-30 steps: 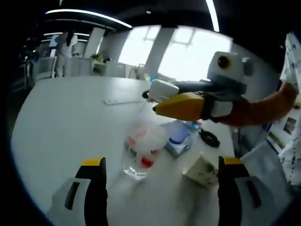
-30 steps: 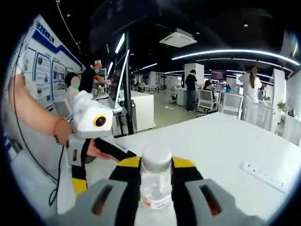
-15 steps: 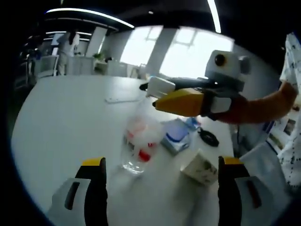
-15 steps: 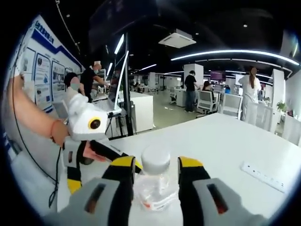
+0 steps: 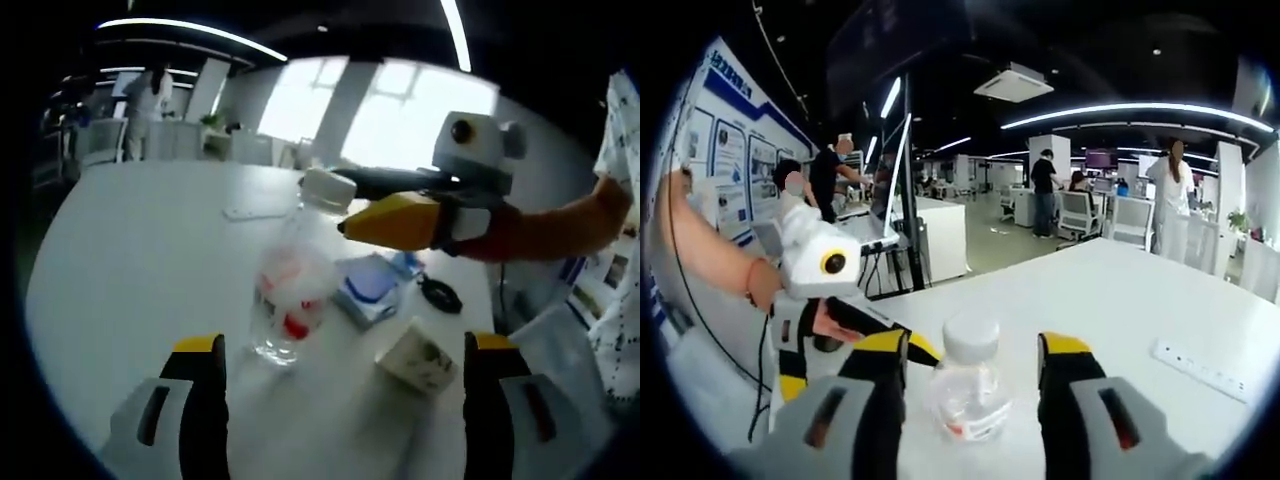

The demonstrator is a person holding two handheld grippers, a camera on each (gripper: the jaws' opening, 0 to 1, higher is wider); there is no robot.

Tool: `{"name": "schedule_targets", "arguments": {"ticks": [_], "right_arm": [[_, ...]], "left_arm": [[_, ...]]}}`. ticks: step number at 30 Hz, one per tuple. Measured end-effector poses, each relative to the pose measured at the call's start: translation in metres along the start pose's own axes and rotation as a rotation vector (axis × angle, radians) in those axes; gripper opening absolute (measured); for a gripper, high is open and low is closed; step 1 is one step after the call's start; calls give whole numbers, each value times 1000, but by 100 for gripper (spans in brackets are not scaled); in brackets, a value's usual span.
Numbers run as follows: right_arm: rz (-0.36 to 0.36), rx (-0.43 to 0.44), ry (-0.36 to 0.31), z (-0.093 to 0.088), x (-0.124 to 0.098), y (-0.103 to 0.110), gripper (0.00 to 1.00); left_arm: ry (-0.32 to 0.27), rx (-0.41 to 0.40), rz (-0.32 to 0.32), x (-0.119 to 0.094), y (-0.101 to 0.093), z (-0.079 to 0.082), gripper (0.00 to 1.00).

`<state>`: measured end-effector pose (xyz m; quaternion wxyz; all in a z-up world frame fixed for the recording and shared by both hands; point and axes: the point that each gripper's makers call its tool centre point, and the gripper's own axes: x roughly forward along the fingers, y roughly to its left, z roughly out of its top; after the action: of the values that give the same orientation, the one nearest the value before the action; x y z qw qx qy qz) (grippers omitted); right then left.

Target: Arrange the tabletop items into an orderly group along one side of the table until the central work area is clear of visible clutter.

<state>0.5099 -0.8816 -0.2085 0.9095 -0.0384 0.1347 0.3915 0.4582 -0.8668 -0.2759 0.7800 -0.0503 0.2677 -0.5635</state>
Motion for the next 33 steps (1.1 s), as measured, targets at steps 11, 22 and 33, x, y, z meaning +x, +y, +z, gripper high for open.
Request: {"name": "schedule_targets", "arguments": {"ticks": [11,22,33], "right_arm": [[-7,5,-3,2,-14,-1,53],[-30,16,8,-3,-38,-10,56],[-37,24,47,-17,-61,-15,56]], "left_arm": [[-1,8,12,-7,-8,4,96],[-6,6,27,-16,-19,5,96],[-22,1,40,-23,-32,10,96]]}}
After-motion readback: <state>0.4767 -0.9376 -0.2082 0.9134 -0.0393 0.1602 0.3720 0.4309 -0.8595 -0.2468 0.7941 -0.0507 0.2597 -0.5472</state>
